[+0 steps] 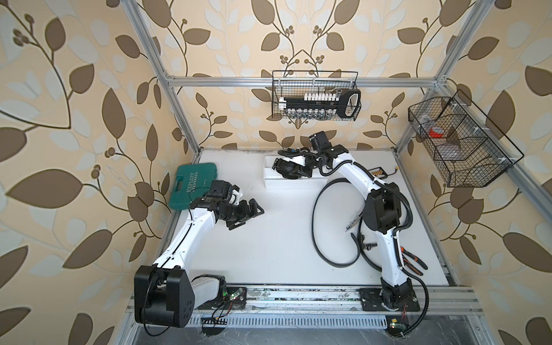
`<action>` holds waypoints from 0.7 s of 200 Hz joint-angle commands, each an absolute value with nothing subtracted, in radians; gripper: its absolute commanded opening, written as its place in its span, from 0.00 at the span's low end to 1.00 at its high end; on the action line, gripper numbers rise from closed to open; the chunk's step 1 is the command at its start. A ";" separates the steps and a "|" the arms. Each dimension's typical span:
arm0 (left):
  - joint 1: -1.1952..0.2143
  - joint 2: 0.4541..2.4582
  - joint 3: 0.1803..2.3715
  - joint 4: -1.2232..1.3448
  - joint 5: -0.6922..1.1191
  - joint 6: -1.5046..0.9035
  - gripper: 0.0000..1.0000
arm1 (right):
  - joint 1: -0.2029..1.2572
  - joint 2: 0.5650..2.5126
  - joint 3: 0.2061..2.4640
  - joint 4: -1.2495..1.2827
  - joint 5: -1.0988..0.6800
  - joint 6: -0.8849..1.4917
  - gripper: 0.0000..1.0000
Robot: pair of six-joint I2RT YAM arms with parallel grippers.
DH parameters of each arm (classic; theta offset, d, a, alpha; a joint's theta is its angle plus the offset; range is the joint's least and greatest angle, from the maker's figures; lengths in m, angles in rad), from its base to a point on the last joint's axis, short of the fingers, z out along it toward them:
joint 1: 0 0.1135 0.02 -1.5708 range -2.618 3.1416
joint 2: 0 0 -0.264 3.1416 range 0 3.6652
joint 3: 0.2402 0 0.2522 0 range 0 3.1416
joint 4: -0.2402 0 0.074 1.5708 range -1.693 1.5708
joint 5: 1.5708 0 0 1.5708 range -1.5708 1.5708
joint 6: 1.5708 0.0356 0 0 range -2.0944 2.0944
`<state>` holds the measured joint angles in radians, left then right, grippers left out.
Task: Place the belts into the storage roll
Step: Place the belt in the container.
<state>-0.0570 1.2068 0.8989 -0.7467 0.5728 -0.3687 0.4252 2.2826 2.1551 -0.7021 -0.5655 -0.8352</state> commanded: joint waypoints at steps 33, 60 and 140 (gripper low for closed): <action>-0.040 1.221 0.899 -0.750 0.606 -0.338 0.99 | 0.422 2.378 2.263 -0.801 -0.711 -0.938 0.30; -0.034 1.229 0.900 -0.749 0.622 -0.333 0.99 | 0.421 2.405 2.265 -0.810 -0.737 -0.972 0.30; -0.011 1.253 0.899 -0.736 0.663 -0.328 0.99 | 0.417 2.480 2.305 -0.847 -0.832 -1.000 0.30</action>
<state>-0.0242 1.2526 0.8989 -0.7452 0.6209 -0.3573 0.4191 2.4626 2.2768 -0.8268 -0.7319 -0.9710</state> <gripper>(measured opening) 0.990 0.345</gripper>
